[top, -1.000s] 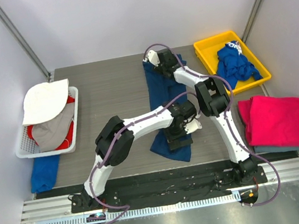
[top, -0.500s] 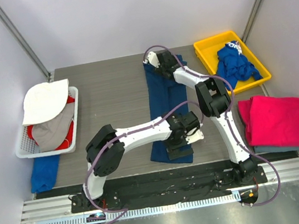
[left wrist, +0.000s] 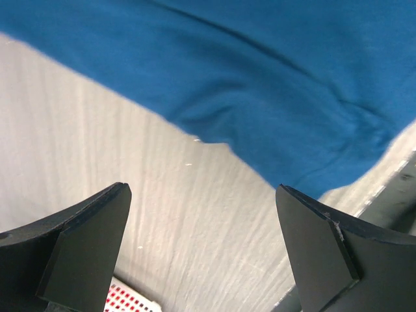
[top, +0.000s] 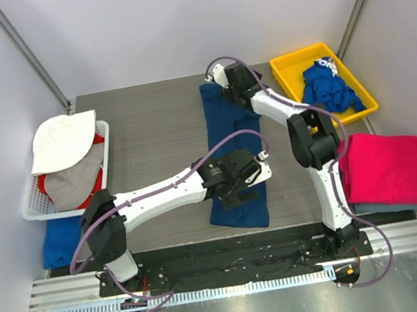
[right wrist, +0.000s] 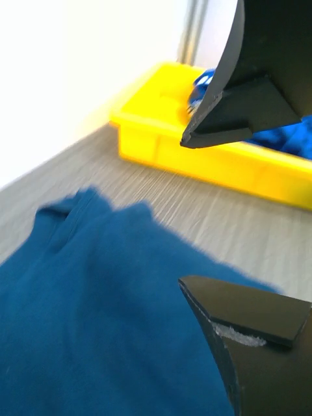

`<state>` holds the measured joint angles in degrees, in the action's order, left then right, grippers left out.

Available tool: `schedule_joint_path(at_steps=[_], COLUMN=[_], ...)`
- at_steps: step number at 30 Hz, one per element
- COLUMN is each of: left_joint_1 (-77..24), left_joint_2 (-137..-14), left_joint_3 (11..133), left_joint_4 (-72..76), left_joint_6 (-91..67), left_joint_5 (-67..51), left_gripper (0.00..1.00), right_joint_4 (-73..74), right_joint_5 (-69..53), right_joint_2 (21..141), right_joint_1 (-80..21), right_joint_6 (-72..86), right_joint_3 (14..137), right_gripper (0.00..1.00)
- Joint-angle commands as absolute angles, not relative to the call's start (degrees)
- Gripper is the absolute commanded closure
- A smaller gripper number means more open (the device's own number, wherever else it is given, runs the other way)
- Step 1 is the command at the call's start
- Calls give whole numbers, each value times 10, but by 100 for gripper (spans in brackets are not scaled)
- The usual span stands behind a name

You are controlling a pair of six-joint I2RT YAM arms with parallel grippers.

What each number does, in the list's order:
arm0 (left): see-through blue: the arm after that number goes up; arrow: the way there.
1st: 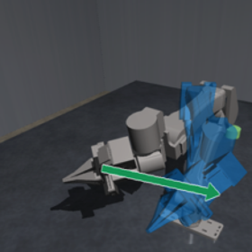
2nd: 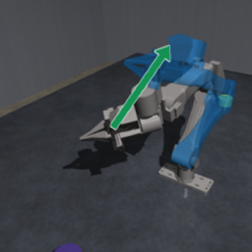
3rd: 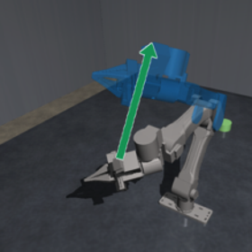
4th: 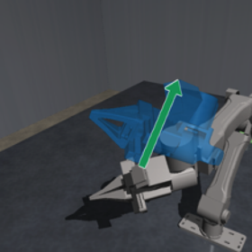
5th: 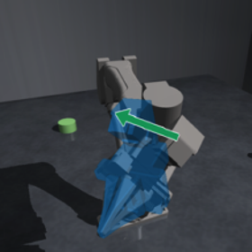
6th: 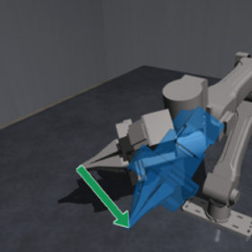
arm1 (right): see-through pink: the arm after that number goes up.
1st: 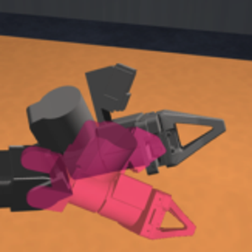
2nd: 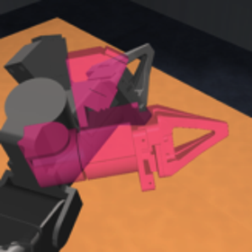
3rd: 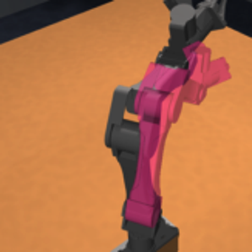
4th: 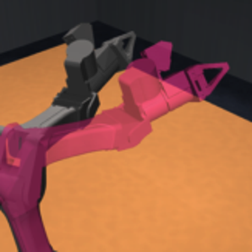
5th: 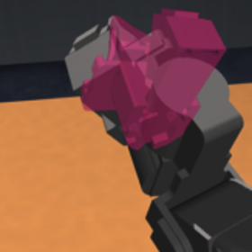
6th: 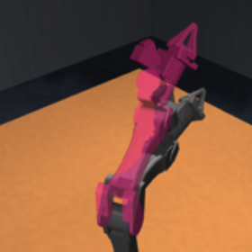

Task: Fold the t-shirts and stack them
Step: Rotate the tshirt 90 degrees

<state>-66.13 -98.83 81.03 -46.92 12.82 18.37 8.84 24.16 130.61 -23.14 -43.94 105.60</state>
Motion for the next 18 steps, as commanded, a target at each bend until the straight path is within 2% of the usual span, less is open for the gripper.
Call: schedule_joint_path(at_steps=[1, 8, 12, 14, 18], left_joint_1=[-649, -615, -553, -517, -502], left_joint_2=[-937, -861, -813, -796, -791], left_joint_3=[787, 731, 705, 699, 686], left_joint_4=[-412, -382, -367, -372, -364], left_joint_6=[141, 111, 78, 65, 65], left_joint_5=[234, 243, 183, 117, 94], left_gripper=[0, 0, 0, 0, 0], right_joint_4=[73, 178, 263, 293, 364], right_joint_5=[277, 244, 219, 178, 120], right_joint_2=[1191, 1043, 968, 917, 827], right_joint_1=[-233, -234, -235, -235, -270], right_joint_6=[-431, -391, -369, -360, -346], right_joint_3=[992, 802, 703, 651, 583], right_gripper=[10, 10, 16, 19, 22])
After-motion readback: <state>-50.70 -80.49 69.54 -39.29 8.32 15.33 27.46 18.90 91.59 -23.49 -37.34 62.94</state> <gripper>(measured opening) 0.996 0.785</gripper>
